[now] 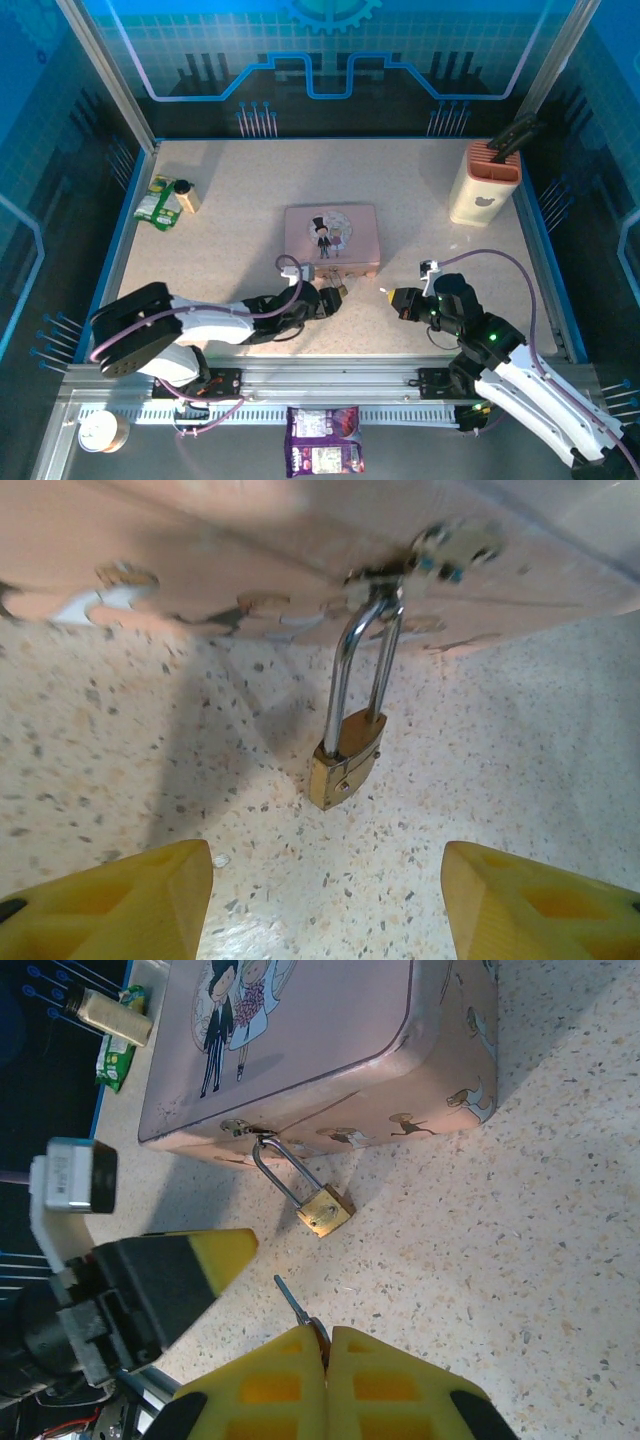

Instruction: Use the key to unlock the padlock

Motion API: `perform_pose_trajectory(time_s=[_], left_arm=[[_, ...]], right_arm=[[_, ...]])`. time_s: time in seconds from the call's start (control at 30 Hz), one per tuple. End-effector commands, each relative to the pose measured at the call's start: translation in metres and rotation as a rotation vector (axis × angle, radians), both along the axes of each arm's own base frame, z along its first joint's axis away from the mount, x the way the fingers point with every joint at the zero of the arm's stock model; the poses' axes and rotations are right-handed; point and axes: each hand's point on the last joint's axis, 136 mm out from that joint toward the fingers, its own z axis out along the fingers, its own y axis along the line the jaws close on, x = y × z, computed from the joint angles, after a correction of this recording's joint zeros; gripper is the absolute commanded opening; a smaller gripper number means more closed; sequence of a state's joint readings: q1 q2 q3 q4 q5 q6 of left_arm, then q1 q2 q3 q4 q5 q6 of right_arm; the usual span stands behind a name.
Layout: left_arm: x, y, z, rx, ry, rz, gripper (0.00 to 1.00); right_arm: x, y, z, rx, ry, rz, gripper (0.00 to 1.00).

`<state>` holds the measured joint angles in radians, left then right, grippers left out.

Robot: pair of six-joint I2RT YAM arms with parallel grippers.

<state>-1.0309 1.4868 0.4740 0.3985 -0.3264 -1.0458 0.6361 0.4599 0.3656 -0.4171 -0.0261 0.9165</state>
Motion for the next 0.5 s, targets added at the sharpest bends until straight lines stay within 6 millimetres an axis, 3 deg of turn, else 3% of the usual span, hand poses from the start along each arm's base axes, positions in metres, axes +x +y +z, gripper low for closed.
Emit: perform_pose_trajectory(time_s=[0.0, 0.13, 0.47], left_arm=[[0.013, -0.009, -0.001, -0.058, -0.015, 0.089, 0.63], [0.02, -0.02, -0.006, -0.046, -0.011, 0.08, 0.61], [0.044, -0.018, -0.029, 0.027, 0.026, 0.132, 0.55]], right_arm=[[0.002, 0.005, 0.011, 0.013, -0.03, 0.009, 0.0], [0.001, 0.008, 0.009, 0.026, -0.03, 0.02, 0.0], [-0.002, 0.008, 0.014, 0.023, -0.054, 0.034, 0.0]])
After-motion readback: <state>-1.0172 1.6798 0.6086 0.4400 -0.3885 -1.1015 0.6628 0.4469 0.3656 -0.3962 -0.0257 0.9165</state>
